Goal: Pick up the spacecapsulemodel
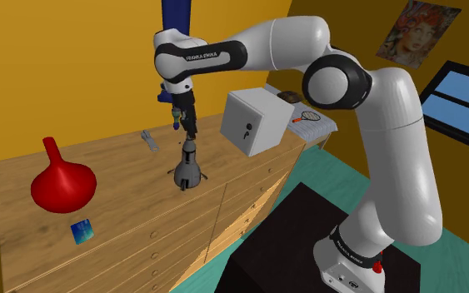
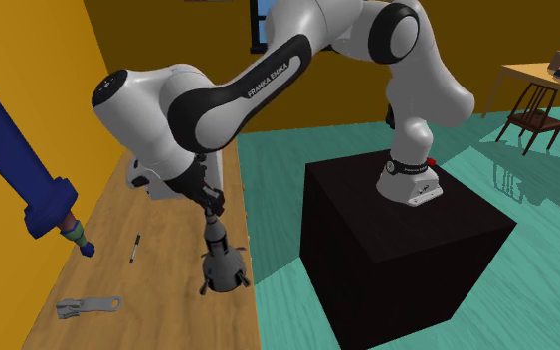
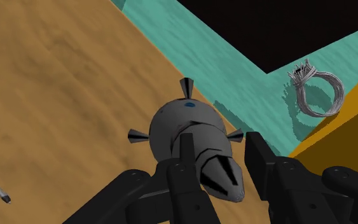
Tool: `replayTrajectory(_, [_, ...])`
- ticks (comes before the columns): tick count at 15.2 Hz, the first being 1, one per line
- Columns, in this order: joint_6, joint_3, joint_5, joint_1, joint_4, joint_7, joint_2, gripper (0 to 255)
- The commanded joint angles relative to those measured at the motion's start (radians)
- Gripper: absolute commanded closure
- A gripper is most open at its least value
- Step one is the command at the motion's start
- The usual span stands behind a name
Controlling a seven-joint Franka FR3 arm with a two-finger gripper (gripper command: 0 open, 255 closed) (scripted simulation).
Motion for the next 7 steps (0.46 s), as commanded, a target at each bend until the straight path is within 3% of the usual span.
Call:
replayTrajectory(1, [-0.022, 0.001, 0.001, 0.001, 0.009, -0.001, -0.014, 255])
replayTrajectory(7, [-0.069, 0.001, 0.002, 0.002, 0.043, -0.006, -0.027, 255])
